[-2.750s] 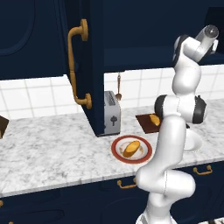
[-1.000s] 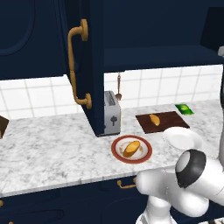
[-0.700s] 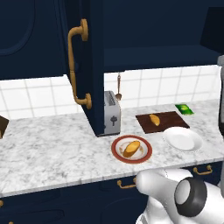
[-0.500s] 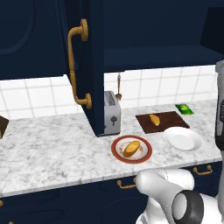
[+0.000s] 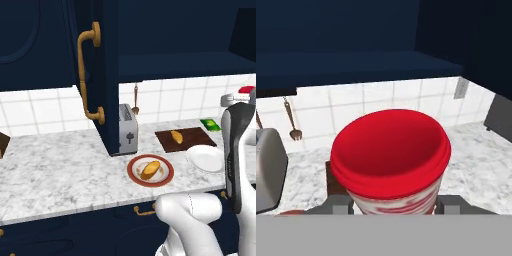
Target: From the different types of pastries on the counter, select a croissant and place it on the cutting board. Then retrieve a jar of jam from the cabinet and place it alongside the croissant on the cutting board.
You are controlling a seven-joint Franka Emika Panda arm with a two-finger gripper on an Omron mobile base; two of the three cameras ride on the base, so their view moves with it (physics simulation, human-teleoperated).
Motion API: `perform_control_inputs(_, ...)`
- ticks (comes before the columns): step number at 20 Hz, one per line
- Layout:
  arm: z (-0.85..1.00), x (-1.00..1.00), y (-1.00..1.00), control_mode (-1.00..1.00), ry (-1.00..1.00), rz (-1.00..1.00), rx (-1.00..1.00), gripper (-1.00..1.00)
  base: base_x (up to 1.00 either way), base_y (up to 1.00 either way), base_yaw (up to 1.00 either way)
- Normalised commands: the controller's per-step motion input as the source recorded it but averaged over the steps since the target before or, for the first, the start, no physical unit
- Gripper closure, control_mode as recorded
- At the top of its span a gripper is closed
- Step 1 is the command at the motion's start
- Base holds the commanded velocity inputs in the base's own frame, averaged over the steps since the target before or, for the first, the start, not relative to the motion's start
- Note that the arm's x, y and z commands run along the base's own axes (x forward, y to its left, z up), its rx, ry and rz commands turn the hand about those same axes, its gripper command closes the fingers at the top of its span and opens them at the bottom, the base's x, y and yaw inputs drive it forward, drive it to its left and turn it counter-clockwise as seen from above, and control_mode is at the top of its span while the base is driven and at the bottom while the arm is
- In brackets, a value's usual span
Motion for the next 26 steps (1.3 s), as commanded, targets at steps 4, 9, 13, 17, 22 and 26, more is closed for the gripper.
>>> perform_control_inputs(4,-0.05,0.45,0.01,-1.00,0.03,0.00,0.00,1.00,0.00,0.00,0.00)
perform_control_inputs(9,0.04,0.45,0.00,-1.00,0.34,-0.01,0.05,1.00,0.00,0.00,0.00)
perform_control_inputs(13,-0.28,0.37,-0.04,-1.00,0.39,-0.01,0.09,1.00,0.00,0.00,0.00)
perform_control_inputs(17,-0.90,0.23,-0.02,-1.00,0.00,0.00,0.02,1.00,0.00,0.00,0.00)
perform_control_inputs(22,-0.84,0.02,0.00,-1.00,-0.21,0.00,0.00,1.00,0.00,0.00,0.00)
perform_control_inputs(26,-0.29,0.04,0.00,-1.00,-0.14,0.00,0.00,1.00,0.00,0.00,0.00)
